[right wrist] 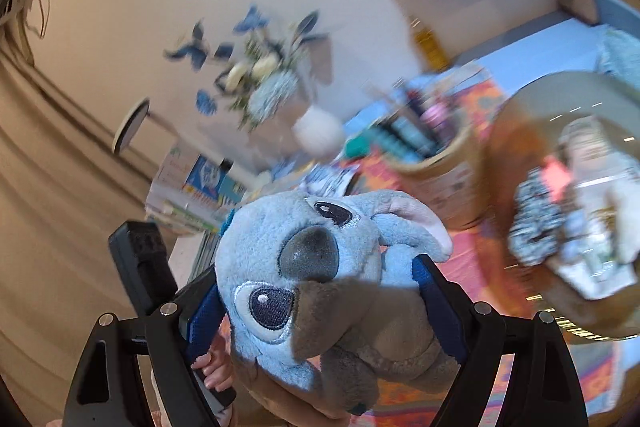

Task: Organize soft objects
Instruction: 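Carry the plaid bow and grey plush toward the amber glass bowl, then drop both items into the amber glass bowl and open both tools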

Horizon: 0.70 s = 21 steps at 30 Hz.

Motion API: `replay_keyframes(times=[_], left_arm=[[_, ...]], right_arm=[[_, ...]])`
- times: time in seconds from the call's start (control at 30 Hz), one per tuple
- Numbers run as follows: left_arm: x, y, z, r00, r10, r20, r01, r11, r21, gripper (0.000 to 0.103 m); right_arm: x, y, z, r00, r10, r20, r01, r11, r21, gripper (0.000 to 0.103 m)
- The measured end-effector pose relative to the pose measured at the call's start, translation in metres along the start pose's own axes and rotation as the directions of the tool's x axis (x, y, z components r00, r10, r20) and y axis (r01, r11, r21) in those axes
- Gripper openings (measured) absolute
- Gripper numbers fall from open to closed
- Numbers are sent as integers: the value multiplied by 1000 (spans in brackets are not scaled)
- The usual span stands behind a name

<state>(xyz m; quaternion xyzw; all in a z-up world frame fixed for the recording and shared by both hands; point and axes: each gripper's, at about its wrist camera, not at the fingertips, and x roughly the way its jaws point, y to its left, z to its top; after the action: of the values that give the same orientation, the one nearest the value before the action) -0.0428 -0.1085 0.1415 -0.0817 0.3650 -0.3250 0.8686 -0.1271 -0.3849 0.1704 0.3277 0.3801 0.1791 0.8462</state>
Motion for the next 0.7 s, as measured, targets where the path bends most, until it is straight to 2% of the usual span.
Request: replay_keyframes(times=[0.23, 0.37, 0.43, 0.53, 0.7], left_arm=[[36, -80, 14, 992, -124, -22, 126, 985, 118, 20], [65, -118, 13, 983, -175, -51, 181, 972, 153, 20], [85, -138, 9, 979, -190, -78, 201, 963, 181, 20], [109, -162, 1, 983, -162, -86, 178, 954, 242, 20], [142, -187, -15, 974, -179, -143, 215, 928, 306, 20]], right_arm=[[-55, -34, 29, 987, -104, 120, 101, 994, 35, 87], [-71, -60, 49, 961, -234, 149, 228, 972, 56, 87], [-74, -77, 58, 948, -282, 148, 274, 959, 77, 87], [-72, -104, 72, 938, -321, 128, 308, 945, 111, 87], [-52, -145, 89, 912, -407, 54, 396, 908, 138, 87]])
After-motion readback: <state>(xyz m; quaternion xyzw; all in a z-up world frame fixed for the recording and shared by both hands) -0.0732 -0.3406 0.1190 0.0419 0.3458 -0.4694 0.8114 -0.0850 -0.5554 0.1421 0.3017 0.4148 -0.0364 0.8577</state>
